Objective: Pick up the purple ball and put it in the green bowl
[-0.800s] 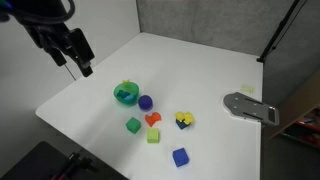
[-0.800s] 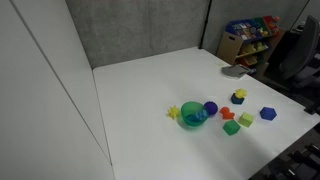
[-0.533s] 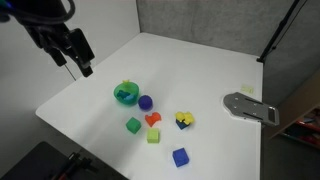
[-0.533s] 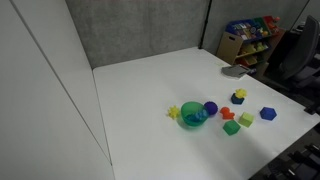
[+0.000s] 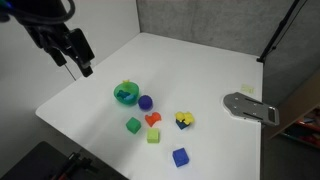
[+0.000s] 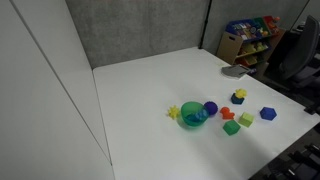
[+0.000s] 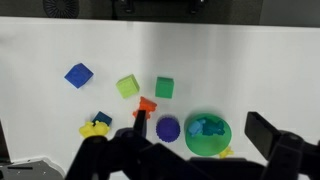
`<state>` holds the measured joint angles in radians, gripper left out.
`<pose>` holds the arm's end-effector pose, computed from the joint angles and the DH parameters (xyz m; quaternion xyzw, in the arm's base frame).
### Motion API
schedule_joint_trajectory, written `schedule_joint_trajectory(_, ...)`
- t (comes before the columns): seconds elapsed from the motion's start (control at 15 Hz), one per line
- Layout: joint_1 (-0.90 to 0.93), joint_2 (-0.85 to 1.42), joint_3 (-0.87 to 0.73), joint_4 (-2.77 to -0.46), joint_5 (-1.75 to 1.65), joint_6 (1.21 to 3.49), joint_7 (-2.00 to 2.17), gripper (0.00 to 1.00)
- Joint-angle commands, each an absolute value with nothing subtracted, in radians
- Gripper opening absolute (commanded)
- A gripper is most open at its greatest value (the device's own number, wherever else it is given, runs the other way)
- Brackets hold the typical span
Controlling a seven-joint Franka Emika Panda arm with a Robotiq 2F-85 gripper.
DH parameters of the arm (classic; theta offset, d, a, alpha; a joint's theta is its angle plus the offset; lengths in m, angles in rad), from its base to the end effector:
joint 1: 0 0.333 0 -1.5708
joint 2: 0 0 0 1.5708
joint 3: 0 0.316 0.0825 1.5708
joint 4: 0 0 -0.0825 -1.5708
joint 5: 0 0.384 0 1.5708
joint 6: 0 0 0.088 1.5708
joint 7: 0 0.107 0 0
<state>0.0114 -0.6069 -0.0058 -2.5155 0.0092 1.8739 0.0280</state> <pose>0.3614 0.0026 0.4802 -0.9998 0.0121 0.0175 0.0057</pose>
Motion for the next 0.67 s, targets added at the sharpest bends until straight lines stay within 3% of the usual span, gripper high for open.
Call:
schedule_joint_trajectory(0.0, 0.006, -0.606, -0.002, -2.514, 0.012, 1.872, 0.025, 1.00)
schedule_joint_trajectory(0.6, 0.022, -0.490, 0.024, -2.484, 0.014, 2.017, 0.028, 1.00)
